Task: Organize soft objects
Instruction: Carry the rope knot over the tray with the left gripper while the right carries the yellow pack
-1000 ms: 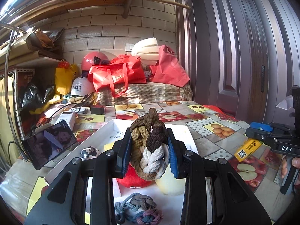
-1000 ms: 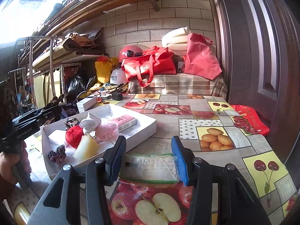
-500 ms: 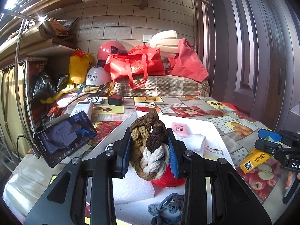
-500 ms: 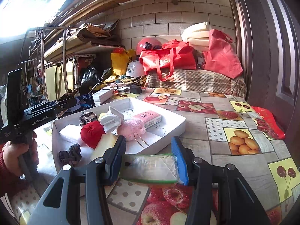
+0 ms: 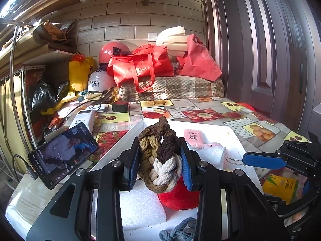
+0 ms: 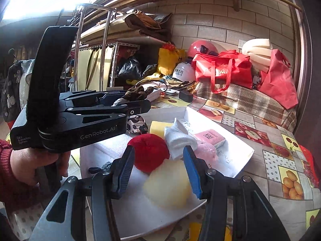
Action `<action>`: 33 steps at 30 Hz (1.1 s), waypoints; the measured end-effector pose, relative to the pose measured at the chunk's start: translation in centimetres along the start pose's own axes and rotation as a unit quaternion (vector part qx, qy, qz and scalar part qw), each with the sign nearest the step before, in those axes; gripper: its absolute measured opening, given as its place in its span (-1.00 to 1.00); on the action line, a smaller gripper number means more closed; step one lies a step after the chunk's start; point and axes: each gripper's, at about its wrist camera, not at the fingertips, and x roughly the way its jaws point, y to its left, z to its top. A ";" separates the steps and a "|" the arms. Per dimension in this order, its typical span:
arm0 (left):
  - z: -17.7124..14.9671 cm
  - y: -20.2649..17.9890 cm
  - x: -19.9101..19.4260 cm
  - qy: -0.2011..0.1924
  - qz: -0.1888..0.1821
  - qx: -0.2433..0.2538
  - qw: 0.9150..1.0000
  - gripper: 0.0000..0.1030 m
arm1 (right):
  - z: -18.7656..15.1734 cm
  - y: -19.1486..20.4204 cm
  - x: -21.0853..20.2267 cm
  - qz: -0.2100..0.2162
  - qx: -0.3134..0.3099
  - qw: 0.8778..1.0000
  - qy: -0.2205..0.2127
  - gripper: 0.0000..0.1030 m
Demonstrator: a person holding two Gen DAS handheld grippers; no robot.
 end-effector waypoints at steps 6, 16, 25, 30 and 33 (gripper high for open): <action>0.1 0.4 0.0 0.001 -0.004 -0.014 1.000 -0.31 | 0.4 -0.9 2.2 -0.004 0.004 1.000 0.022 -0.03; 0.2 0.6 0.0 -0.001 -0.010 -0.017 1.000 -0.31 | -2.5 -9.2 -2.5 -0.040 0.139 0.989 0.020 0.59; 0.3 0.5 0.0 -0.004 -0.008 -0.011 1.000 -0.31 | -5.9 -9.4 -4.9 0.012 0.168 0.978 0.124 0.59; 0.2 0.4 0.0 -0.006 -0.008 -0.009 1.000 -0.31 | -5.4 -3.6 -1.8 -0.030 0.031 0.980 0.195 0.55; 0.2 0.4 0.0 -0.006 -0.008 -0.010 1.000 -0.31 | -5.8 -2.6 -1.0 -0.060 -0.004 0.974 0.217 0.01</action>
